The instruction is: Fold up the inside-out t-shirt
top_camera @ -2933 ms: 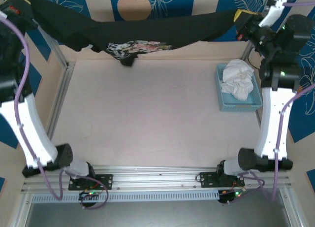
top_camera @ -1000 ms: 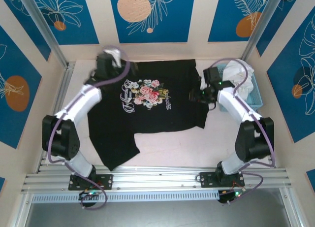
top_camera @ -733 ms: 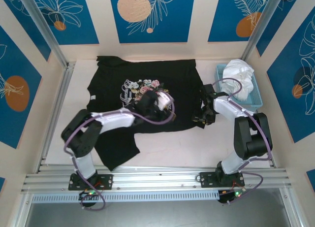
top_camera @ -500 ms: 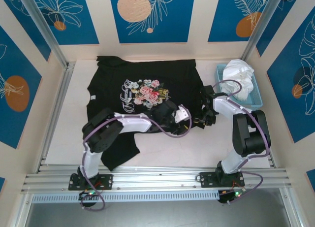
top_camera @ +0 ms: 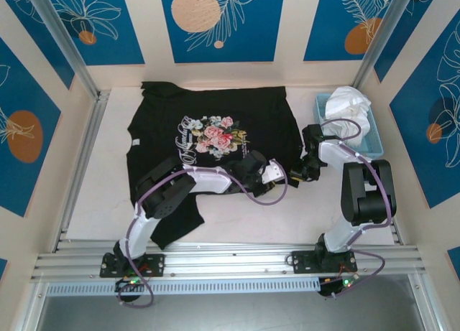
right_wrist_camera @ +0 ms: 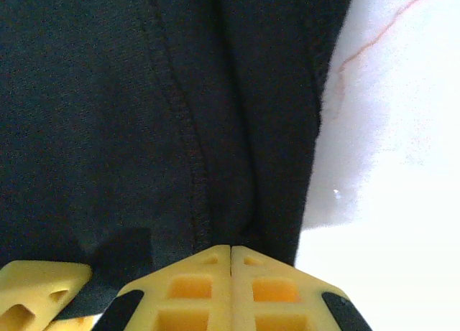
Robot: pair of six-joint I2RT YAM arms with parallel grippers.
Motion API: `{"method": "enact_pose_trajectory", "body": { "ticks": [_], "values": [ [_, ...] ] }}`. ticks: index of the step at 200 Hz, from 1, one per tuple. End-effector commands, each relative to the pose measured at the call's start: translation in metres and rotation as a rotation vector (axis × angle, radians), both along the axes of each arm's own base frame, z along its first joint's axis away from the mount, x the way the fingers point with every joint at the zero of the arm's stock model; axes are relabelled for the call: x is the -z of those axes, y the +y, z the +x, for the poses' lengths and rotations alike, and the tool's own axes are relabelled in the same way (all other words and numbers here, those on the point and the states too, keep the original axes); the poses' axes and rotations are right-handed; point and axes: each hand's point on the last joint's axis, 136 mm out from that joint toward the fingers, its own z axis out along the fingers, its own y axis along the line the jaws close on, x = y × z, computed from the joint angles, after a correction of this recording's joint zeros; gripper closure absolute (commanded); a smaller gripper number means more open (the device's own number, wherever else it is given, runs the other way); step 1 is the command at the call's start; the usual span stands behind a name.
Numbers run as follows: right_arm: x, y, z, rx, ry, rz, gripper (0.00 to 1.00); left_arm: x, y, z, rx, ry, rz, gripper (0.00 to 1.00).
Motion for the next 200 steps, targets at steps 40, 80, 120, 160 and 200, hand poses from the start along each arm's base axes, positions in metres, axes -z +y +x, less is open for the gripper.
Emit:
{"method": "enact_pose_trajectory", "body": {
  "ticks": [40,80,120,160,200],
  "values": [
    [-0.037,0.030,-0.009,-0.065,-0.102,0.089,0.86,-0.026,0.010,-0.012,-0.057,0.189,-0.083,1.00],
    [-0.023,0.037,-0.024,-0.037,-0.103,0.101,0.70,-0.022,0.013,-0.016,-0.071,0.224,-0.088,1.00],
    [-0.006,0.039,-0.025,-0.026,-0.061,0.095,0.62,-0.026,0.013,-0.018,-0.071,0.231,-0.104,1.00],
    [0.006,0.047,-0.020,-0.022,-0.034,0.110,0.67,-0.031,0.012,-0.018,-0.071,0.246,-0.131,1.00],
    [-0.007,0.041,-0.013,-0.027,-0.073,0.084,0.97,-0.044,0.021,-0.013,-0.096,0.287,-0.197,1.00]
  ]
}}
